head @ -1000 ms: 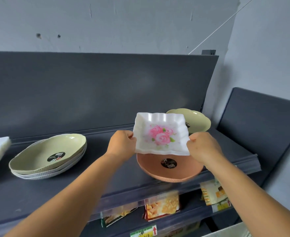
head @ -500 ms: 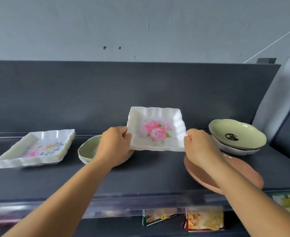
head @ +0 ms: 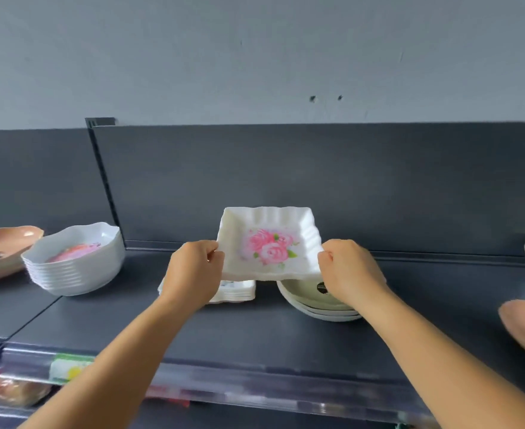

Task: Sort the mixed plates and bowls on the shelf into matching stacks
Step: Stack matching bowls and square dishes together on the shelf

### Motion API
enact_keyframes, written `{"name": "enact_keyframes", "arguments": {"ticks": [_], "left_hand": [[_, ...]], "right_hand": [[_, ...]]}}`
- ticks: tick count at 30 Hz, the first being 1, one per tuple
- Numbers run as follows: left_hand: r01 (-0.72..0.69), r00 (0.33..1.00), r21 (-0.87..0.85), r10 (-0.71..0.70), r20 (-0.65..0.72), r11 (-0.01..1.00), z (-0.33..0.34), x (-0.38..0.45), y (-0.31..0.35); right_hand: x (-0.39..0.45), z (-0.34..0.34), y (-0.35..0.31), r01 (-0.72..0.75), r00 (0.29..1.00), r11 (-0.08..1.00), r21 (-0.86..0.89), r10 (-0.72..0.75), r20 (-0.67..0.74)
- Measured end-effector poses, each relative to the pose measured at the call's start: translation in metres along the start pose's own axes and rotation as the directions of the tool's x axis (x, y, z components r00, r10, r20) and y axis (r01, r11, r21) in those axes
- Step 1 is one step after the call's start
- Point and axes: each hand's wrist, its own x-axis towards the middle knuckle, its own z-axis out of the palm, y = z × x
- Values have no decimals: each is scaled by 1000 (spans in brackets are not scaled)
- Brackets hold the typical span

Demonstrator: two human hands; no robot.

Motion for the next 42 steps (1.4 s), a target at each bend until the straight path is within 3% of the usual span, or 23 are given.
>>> {"name": "enact_keyframes", "arguments": {"ticks": [10,21,28,33,42], "left_hand": [[163,985,63,-166,48,985,-23,32,-89],[156,975,109,-171,142,982,-14,46,-111],[149,971,206,-182,152,967,-11,43,-111],[-82,971,343,-2,238,936,-15,29,-87],[-463,852,171,383,358,870,15,-8,-5]], "right_hand": [[25,80,-74,-69,987,997,-24,72,144],[27,101,-86,-92,970,972,-214,136,201],[19,98,-90,14,968,959,-283,58,243],[0,87,-85,114,976,951,-288,-52,213],[-38,38,-33,139,984,935,-327,-92,154]]}}
